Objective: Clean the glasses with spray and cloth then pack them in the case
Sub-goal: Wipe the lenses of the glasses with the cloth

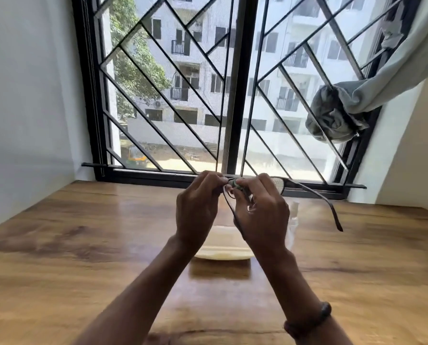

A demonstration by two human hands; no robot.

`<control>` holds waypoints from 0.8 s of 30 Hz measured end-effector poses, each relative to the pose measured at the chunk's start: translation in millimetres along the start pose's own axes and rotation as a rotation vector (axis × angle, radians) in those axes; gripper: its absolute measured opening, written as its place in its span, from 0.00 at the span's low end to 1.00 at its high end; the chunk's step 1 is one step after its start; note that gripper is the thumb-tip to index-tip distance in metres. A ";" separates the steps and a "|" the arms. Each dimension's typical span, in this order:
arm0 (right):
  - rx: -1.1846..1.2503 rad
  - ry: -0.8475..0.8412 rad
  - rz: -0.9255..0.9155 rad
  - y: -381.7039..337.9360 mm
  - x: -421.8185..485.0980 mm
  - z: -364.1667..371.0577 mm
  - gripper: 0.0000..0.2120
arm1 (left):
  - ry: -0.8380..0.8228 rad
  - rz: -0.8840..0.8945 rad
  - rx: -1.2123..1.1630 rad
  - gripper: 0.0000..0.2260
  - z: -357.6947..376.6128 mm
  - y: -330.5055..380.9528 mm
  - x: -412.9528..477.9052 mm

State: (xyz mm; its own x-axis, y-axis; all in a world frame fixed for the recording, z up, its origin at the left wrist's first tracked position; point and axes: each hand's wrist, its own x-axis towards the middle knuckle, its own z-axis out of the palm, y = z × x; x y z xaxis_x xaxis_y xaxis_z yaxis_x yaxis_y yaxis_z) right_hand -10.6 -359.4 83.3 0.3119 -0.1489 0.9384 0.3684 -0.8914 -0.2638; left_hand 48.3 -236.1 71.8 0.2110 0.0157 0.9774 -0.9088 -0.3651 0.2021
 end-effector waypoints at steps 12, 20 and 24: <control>-0.023 0.005 -0.001 0.6 -0.9 0.2 0.04 | -0.007 0.003 0.014 0.09 -0.2 -4.4 0.4; 0.005 -0.014 -0.005 4.6 -1.5 1.2 0.04 | -0.010 -0.005 0.037 0.07 0.5 -4.2 -2.0; 0.004 -0.006 0.001 4.2 -1.5 -0.1 0.03 | -0.017 -0.009 0.030 0.08 1.7 -5.7 -1.9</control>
State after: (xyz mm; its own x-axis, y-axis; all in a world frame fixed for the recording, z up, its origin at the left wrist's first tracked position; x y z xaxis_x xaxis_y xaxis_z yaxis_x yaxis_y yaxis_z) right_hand -9.6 -363.0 80.9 0.3175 -0.1473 0.9367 0.3713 -0.8897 -0.2658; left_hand 53.7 -235.6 68.6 0.2256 0.0040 0.9742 -0.8958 -0.3923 0.2091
